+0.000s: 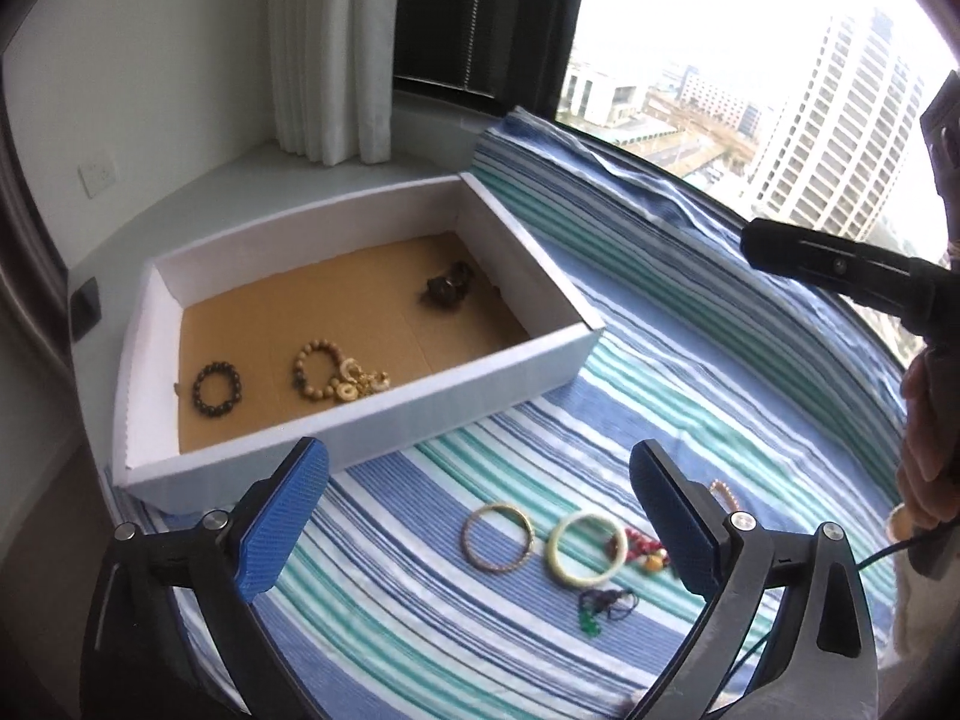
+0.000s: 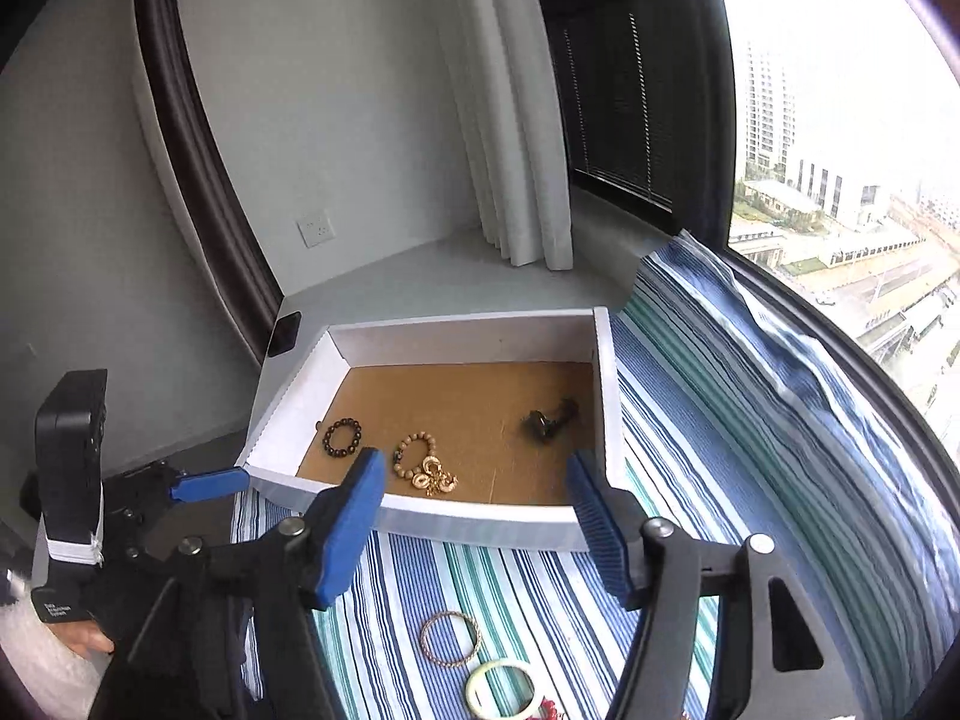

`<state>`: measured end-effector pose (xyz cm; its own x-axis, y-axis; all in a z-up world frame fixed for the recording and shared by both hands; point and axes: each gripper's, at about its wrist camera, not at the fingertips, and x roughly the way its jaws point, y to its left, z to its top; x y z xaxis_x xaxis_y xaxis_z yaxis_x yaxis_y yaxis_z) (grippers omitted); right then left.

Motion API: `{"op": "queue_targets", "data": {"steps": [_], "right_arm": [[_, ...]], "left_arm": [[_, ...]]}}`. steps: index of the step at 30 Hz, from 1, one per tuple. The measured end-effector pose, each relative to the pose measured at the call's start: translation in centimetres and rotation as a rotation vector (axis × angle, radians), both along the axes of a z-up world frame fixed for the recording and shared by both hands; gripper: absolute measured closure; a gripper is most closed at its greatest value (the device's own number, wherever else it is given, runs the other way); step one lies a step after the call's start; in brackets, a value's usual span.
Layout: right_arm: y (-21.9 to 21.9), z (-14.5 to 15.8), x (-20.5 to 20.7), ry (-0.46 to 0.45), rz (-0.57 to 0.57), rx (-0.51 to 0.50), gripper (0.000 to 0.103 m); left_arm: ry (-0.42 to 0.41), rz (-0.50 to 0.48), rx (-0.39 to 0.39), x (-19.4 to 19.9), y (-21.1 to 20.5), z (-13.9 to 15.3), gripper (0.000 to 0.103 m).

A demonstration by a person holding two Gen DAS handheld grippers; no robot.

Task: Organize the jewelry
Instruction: 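Withdraw both tools from the box toward the remaining jewelry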

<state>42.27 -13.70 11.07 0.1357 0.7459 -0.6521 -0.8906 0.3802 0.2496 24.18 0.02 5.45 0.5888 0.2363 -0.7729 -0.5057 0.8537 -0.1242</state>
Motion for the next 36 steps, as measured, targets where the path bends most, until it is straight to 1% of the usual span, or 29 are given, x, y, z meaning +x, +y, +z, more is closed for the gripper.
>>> {"op": "queue_targets", "data": {"steps": [3, 5, 6, 9, 12, 16, 19, 24, 26, 28, 31, 33, 36], "right_arm": [[-1.9, -2.7, 0.2, 0.075, -0.034, -0.042, 0.035], [-3.1, -4.6, 0.2, 0.092, -0.069, -0.068, 0.035], [-3.6, -5.6, 0.1, 0.089, -0.091, -0.089, 0.035], [-5.1, -8.2, -0.4, 0.084, -0.135, -0.154, 0.035], [-6.2, -9.9, -1.0, 0.094, -0.148, -0.199, 0.035], [-6.7, -11.1, -1.8, 0.084, -0.131, -0.239, 0.035], [-6.6, -11.2, -2.3, 0.06, -0.116, -0.256, 0.035], [-6.5, -11.5, -2.4, 0.061, -0.109, -0.268, 0.035], [-6.6, -11.7, -2.3, 0.05, -0.112, -0.288, 0.035], [-6.5, -12.4, -2.4, 0.032, -0.107, -0.331, 0.035], [-6.2, -14.4, -3.2, 0.0, -0.058, -0.414, 0.035], [-5.7, -16.2, -4.0, -0.004, -0.007, -0.465, 0.035], [-4.6, -19.0, -4.7, 0.036, 0.058, -0.525, 0.035]], "left_arm": [[0.009, 0.021, -0.045, -0.6, -1.1, -1.4, 0.003], [0.02, 0.031, -0.069, -0.6, -1.3, -2.5, 0.003], [0.035, 0.05, -0.073, -0.6, -1.3, -3.1, 0.003], [0.072, 0.086, -0.074, -0.5, -1.2, -4.3, 0.003], [0.099, 0.105, -0.041, -0.5, -1.5, -4.7, 0.003], [0.129, 0.109, -0.007, -0.3, -1.7, -4.9, 0.003], [0.149, 0.113, 0.008, -0.3, -1.6, -5.1, 0.003], [0.198, 0.123, 0.02, -0.4, -0.8, -5.9, 0.003], [0.247, 0.127, 0.001, -0.6, 0.0, -7.0, 0.003], [0.311, 0.129, -0.02, -0.9, 0.7, -8.5, 0.003], [0.386, 0.113, -0.068, -1.3, 1.3, -11.2, 0.003], [0.417, 0.114, -0.094, -1.7, 1.4, -12.5, 0.003], [0.433, 0.117, -0.114, -1.9, 1.3, -13.5, 0.003]]}}
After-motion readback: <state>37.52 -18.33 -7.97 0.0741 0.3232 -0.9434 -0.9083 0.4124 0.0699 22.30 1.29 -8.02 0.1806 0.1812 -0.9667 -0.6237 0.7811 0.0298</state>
